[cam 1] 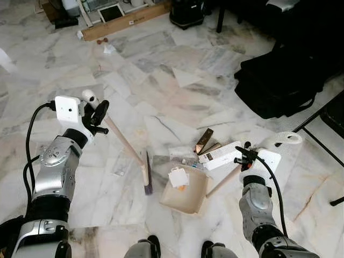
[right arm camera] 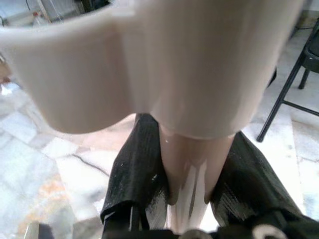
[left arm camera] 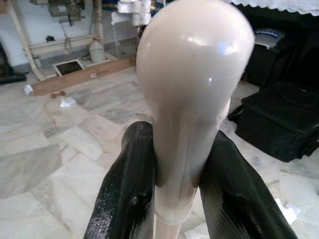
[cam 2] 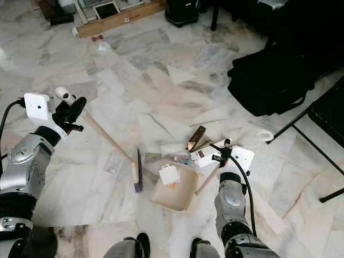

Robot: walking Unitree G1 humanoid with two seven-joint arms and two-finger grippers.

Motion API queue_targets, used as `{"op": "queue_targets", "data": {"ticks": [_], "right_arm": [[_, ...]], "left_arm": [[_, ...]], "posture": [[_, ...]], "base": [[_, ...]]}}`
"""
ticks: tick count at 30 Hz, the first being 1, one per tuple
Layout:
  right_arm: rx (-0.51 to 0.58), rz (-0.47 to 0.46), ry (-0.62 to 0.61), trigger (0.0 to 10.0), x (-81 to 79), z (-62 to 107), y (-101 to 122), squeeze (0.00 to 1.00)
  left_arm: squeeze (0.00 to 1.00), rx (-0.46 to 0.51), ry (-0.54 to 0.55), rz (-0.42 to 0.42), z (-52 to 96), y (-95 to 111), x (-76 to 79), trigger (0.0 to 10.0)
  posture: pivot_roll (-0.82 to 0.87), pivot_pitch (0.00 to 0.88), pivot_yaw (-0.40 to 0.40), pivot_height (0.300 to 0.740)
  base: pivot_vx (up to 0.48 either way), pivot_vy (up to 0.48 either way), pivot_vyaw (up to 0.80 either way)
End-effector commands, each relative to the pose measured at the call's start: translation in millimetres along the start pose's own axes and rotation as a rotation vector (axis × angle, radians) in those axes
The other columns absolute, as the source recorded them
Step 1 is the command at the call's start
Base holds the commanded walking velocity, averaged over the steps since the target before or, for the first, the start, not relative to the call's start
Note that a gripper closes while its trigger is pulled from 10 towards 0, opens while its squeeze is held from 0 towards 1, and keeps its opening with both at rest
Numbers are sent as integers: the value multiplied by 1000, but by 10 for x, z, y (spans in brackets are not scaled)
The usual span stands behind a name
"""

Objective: Sweep floor

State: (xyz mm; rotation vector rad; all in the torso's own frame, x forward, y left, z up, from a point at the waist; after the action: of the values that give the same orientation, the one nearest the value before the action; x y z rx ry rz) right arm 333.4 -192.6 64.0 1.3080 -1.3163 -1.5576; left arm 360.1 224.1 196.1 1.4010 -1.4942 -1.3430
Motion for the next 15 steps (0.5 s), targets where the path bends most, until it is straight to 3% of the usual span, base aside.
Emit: {"op": "queue_targets", "data": {"ticks": [1, 6, 10, 15], "right_arm": [[25, -54, -5, 10000, -19, -27, 51, 0], [40, -119, -26, 10000, 23, -59, 99, 0], [47, -233, -42, 10000, 49, -71, 114, 0], [52, -251, -38, 10000, 42, -70, 116, 0]], "left_arm": [[0, 36, 43, -47, 14, 94, -129, 10000], [0, 22, 71, -59, 31, 40, -172, 10000], [0, 11, 62, -64, 62, -21, -154, 10000], [0, 10, 68, -66, 47, -38, -158, 10000]], "posture": [[128, 126, 83, 740], [115, 95, 83, 740], [111, 70, 85, 740], [107, 64, 85, 740]], "base": [[0, 0, 0], [0, 0, 0], [0, 0, 0], [0, 0, 0]]}}
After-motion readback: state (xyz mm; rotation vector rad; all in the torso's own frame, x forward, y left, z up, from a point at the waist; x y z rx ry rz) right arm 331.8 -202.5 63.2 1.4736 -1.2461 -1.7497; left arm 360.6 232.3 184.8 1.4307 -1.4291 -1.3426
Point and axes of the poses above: a point about 5 cm out from each wrist's last joint towards the gripper, its own z axis pointing back from the gripper into the wrist, its own y axis along the axis of the wrist's last joint, x = y × z, the point moved 1 cm from there along -z, pointing out of the wrist towards the gripper, and after that the axes turned 7 degrees about -z, right-handed, at the moved point
